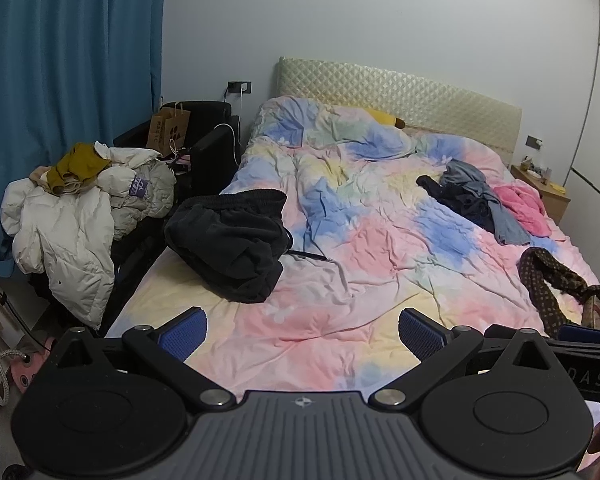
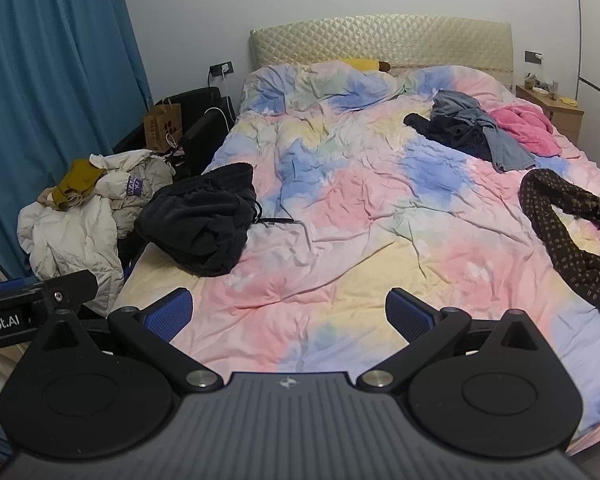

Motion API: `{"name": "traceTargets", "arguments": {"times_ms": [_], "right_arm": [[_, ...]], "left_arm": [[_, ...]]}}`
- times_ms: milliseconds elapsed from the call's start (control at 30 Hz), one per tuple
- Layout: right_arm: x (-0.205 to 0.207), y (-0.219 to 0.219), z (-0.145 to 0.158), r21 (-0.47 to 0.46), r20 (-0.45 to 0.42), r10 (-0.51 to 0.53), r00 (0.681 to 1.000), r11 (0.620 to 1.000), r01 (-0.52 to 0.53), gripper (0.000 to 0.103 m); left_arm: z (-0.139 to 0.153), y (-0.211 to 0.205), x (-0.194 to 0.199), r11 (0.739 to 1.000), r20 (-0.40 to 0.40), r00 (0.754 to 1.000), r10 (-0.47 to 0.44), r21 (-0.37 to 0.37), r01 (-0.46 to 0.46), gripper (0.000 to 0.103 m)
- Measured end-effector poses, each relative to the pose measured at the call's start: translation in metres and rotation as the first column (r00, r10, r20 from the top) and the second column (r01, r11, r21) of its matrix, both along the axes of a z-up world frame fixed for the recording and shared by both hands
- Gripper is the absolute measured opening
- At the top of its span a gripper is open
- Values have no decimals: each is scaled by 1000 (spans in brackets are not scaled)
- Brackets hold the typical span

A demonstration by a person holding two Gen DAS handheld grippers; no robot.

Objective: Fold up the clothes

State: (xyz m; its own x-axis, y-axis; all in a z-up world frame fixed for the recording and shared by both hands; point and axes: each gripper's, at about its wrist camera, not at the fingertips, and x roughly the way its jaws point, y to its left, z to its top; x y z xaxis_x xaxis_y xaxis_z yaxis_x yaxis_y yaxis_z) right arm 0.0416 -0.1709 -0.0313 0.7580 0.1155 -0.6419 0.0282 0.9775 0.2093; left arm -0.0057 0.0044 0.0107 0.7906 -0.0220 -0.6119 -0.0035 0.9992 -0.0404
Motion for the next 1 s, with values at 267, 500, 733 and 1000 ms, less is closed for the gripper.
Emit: {"name": "traceTargets", "arguments": {"times_ms": [267, 500, 733, 1000], "right_arm": [[-2, -13, -4, 3, 10, 22, 1000, 1000, -22, 103], [-1, -40, -5, 23, 45, 54, 998, 998, -55, 103], [13, -51, -9, 41, 73, 126, 989, 991, -129, 103], [63, -37, -18, 72, 53, 158, 986, 984, -162, 103]], "left_arm": [[1, -9, 6, 999, 7, 999, 47, -7, -47, 103], [-1, -9, 14, 989, -16, 991, 130, -67, -131, 103], [-8, 0, 26, 980, -59, 984, 165, -101, -171, 103], [-26, 51, 83, 962, -81, 975, 205, -169, -217, 103]]}}
